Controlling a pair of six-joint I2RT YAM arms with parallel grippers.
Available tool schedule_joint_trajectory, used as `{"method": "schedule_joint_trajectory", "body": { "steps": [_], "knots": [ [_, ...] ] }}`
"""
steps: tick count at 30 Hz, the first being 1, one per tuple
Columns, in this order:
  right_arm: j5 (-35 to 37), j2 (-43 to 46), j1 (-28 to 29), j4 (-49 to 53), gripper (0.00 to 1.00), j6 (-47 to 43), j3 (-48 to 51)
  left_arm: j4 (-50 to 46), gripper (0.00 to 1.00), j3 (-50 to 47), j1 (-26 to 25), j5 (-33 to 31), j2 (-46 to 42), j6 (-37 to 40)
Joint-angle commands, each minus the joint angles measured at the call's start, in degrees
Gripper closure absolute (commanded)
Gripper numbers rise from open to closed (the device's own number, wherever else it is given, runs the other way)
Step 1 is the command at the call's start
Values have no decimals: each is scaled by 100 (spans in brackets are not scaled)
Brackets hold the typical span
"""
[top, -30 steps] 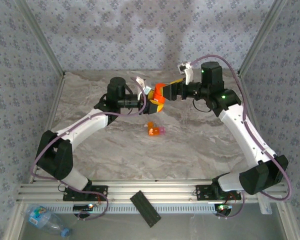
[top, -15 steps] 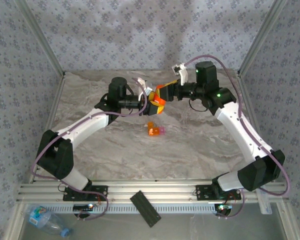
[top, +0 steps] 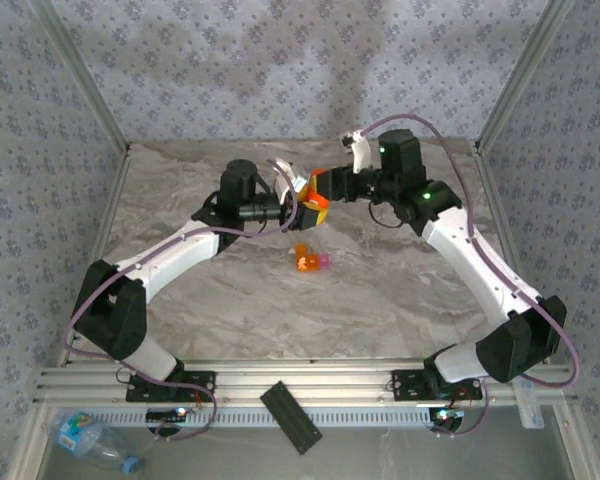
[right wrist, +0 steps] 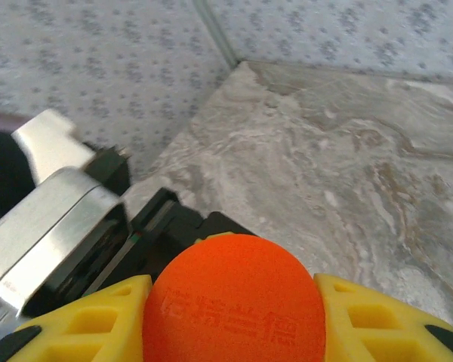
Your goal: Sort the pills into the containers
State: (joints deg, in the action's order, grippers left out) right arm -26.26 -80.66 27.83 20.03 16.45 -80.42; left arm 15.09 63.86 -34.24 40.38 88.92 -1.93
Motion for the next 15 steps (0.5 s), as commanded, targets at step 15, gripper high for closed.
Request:
{"method": "schedule_joint_trajectory", "body": {
  "steps": [15],
  "knots": [
    [1144, -125, 448, -613, 42, 1005, 407, 1500, 100, -348, -593, -2007, -174, 150]
  ]
}}
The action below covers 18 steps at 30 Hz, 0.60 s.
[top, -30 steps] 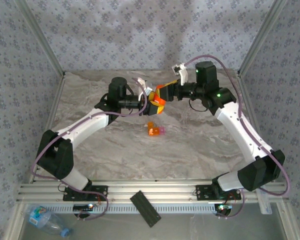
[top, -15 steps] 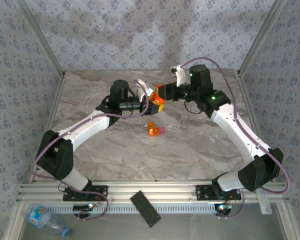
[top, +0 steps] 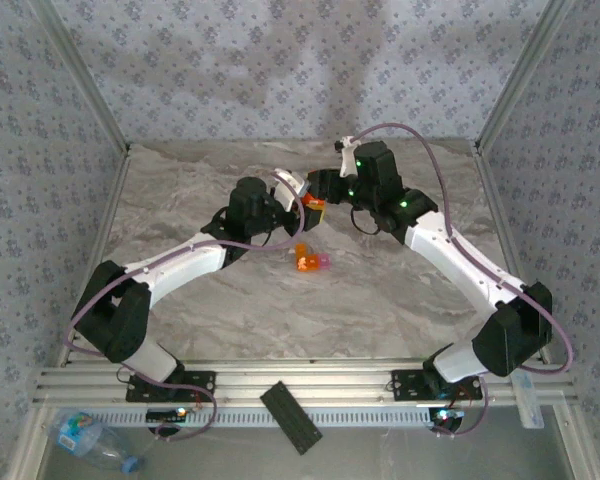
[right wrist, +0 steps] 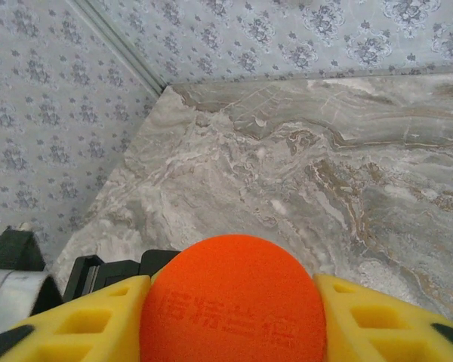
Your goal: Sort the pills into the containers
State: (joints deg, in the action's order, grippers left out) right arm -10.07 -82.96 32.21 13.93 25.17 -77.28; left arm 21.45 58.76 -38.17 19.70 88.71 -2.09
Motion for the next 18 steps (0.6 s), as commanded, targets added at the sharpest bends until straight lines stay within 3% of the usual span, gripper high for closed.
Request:
{"method": "schedule_joint_trajectory", "body": {
  "steps": [1, 4, 7, 12, 18],
  "knots": [
    [-597, 205, -94, -27, 33, 122, 114, 848, 100, 163, -180, 60, -141, 166],
    [-1099, 653, -431, -99, 13, -16, 267, 769, 100, 213, -91, 162, -128, 158],
    [-1530, 1180, -699, -20, 2, -298, 462, 660, 100, 275, 25, 307, -137, 160],
    [-1567, 1636, -983, 362, 1, -693, 579, 405, 100, 377, 191, 971, -143, 200],
    [-2196, 1263, -1246, 818, 3, -1466, 207, -182, 100, 575, 291, 2258, -137, 266]
  ]
}}
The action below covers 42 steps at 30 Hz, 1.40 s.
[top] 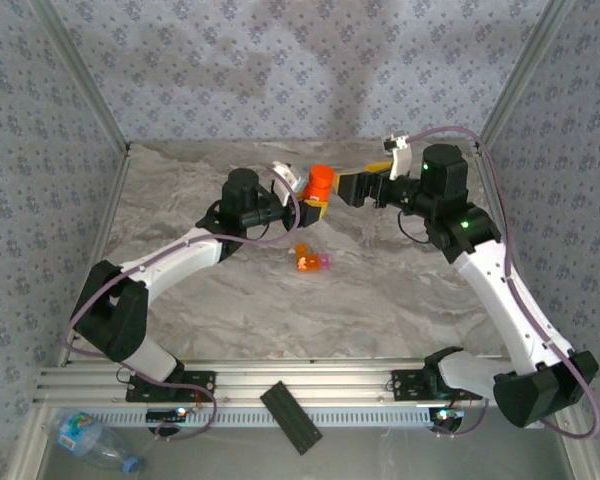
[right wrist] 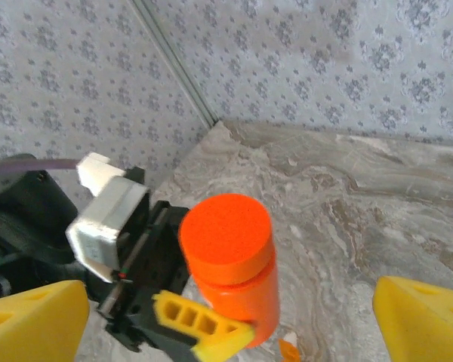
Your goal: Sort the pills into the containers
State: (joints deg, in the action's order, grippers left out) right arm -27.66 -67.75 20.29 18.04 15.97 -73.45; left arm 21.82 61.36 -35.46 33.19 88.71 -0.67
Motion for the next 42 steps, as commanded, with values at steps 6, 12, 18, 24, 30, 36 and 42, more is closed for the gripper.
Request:
{"method": "schedule_joint_trajectory", "body": {
  "steps": [6, 12, 18, 24, 30, 36, 42],
  "knots": [
    [-930, -554, -13, 392, 8, -689, -448, -750, 100, 590, 13, 1503, 2, 147],
    [-984, -674, 80, 496, 13, -726, -564, -768, 100, 647, 4, 1567, 67, 122],
    [-1065, -759, 126, 480, 17, -670, -613, -797, 100, 703, -1, 1584, 70, 122],
    [-1108, -876, 202, 561, 22, -695, -693, -837, 100, 742, -5, 1586, 55, 128],
    [-1132, -907, 238, 571, 45, -683, -698, -888, 100, 779, -13, 1590, 66, 152],
    [-850, -940, 357, 422, 62, -377, -536, -791, 100, 768, -39, 1345, 46, 122],
    [473, -1186, 916, 400, 65, 280, -417, -553, 100, 636, -178, 411, -52, 216]
  ]
}}
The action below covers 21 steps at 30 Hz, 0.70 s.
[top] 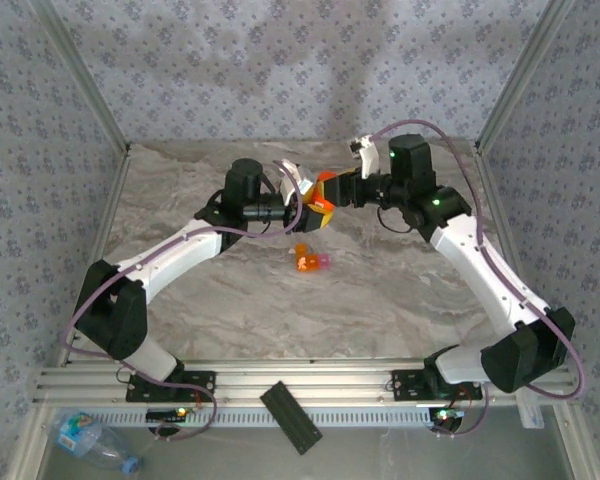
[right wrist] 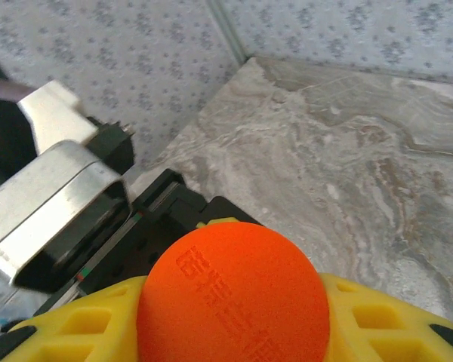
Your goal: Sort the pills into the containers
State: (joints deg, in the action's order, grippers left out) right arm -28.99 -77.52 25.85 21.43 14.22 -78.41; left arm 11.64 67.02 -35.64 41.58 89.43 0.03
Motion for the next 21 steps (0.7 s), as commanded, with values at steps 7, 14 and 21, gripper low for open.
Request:
{"method": "schedule_joint_trajectory", "body": {
  "steps": [7, 14, 21],
  "knots": [
    [1565, -390, 761, -433, 61, 1001, 329, 872, 100, -158, -312, -1135, -194, 146],
    [1229, -259, 549, -327, 42, 850, 146, 905, 100, -199, -294, -1484, -154, 119],
    [292, 570, -46, -370, 4, 428, 351, 981, 100, -183, -118, -1419, -145, 29]
  ]
}}
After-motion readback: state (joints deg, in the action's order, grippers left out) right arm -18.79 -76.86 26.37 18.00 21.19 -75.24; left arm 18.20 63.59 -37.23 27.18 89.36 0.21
